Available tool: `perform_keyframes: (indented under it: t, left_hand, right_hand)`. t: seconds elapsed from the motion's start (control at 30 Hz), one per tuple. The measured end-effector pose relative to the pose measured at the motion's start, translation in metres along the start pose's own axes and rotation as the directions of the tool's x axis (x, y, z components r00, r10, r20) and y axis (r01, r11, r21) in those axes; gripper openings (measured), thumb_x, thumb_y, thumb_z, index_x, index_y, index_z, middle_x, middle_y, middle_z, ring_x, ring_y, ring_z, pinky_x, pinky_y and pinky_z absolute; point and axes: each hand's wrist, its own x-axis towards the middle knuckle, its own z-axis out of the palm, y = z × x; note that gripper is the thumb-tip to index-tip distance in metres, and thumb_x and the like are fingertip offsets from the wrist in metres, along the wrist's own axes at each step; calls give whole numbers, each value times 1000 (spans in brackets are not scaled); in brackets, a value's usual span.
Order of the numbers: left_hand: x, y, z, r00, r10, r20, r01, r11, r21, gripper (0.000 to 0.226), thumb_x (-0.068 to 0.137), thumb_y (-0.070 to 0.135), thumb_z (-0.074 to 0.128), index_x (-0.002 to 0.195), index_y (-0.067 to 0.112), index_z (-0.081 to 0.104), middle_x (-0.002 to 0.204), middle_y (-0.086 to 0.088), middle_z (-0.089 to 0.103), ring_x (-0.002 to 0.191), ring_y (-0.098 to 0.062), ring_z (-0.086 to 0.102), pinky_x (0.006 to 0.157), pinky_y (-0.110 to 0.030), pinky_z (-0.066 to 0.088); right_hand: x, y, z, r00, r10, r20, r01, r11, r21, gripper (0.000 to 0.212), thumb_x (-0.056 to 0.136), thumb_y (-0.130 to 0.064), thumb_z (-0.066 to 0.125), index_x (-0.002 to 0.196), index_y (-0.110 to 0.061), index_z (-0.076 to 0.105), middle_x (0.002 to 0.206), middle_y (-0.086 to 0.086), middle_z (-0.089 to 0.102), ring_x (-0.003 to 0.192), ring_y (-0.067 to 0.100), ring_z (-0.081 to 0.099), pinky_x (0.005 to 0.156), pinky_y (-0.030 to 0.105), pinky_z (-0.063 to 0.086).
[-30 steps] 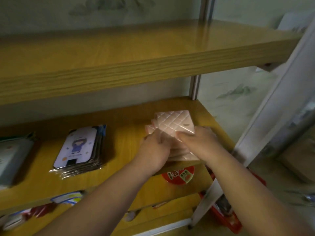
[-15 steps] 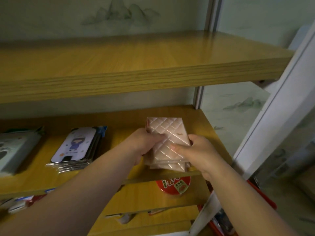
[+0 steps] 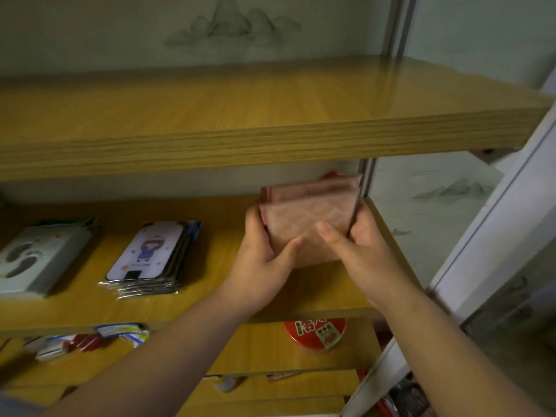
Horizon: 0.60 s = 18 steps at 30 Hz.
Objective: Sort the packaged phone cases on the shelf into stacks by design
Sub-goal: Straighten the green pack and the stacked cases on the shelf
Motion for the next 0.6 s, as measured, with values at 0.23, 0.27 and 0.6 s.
perform_keyframes:
  t: [0.23,0.27,0.6]
  left_hand:
    - [-5,-21,12,998,-45,35,48,995,-91,66,90,26,72,145,18,35,140,-4,57,131,-16,53,108,-48,45]
    - [-4,-21,12,998,-45,33,47,995,-86,66,90,27,72,144,18,36,140,-4,57,131,-17,54,108,-48,45]
    - [4,-32,9,993,-116,33,113,990,90,51,85,54,68,129,33,51,129,4,62,120,-12,59,99,-42,51]
  right_hand:
    - [-4,25,4,999,-40,12,41,998,-44,68,88,-37,67,146,-30,33,133,-18,61,128,2,54,106,31,44]
    - [-2,25,4,999,-44,8,45,998,-45,67,88,-36,67,146,-30,34,133,-18,61,127,2,55,106,30,44]
    - [4,22,-3,988,45,-148,-82,963,-256,42,86,-34,74,123,-34,55,116,-12,67,103,5,67,86,35,59]
